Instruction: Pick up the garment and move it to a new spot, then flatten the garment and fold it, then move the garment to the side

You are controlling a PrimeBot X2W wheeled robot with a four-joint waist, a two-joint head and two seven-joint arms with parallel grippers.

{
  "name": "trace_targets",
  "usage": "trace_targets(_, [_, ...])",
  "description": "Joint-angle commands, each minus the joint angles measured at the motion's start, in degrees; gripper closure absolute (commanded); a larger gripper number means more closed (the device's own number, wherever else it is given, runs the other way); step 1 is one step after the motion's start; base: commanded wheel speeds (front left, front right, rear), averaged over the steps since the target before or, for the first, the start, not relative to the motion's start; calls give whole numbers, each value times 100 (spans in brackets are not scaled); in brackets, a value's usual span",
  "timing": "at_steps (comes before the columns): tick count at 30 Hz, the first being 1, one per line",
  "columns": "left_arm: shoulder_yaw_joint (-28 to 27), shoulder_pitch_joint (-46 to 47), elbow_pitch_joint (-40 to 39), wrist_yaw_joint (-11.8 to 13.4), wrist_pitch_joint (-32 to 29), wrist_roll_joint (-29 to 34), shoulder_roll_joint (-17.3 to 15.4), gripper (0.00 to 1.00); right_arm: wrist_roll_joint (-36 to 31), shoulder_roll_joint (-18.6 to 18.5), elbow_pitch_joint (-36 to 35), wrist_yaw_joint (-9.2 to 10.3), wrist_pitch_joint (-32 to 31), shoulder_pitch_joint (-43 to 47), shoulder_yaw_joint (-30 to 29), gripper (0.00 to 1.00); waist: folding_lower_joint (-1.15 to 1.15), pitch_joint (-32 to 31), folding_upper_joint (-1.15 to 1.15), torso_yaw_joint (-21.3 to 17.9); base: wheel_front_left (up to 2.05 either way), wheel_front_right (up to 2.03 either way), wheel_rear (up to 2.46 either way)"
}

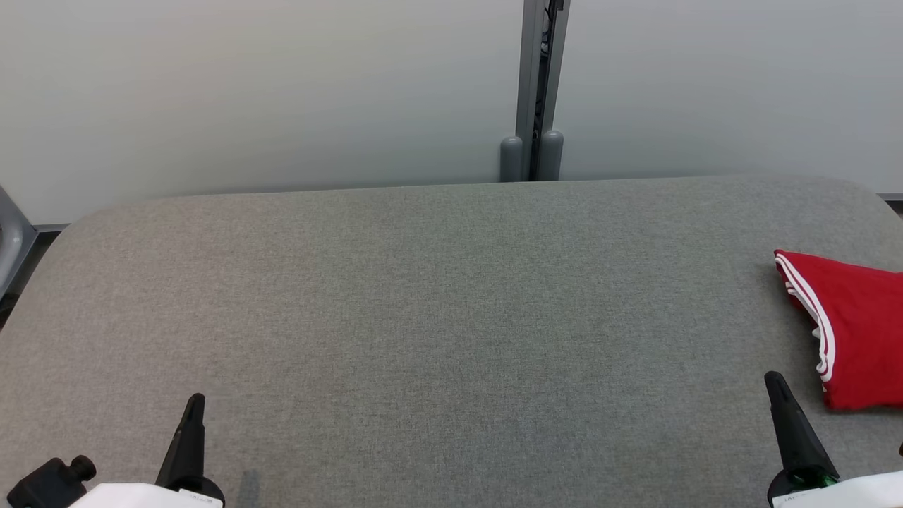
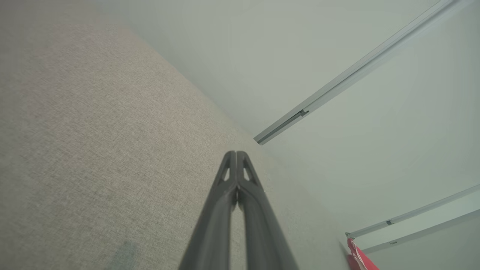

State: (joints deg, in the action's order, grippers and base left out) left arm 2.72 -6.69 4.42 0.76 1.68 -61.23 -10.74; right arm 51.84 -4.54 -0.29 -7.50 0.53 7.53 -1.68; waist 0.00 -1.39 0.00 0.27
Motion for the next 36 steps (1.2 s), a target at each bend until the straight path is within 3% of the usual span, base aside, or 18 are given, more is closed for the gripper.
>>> trace_targets(1, [-100,134,-48,-65,-55,-196,-15,100,245,-39,-15,1,-14,-132,-17,100,0,4,0,0,0,0,0])
trace_targets(36, [-682,294,18,-470,-620,-1822,340,100,2298,19,235,1,-104,-307,76,100,0,67,0,-12,0,0,0])
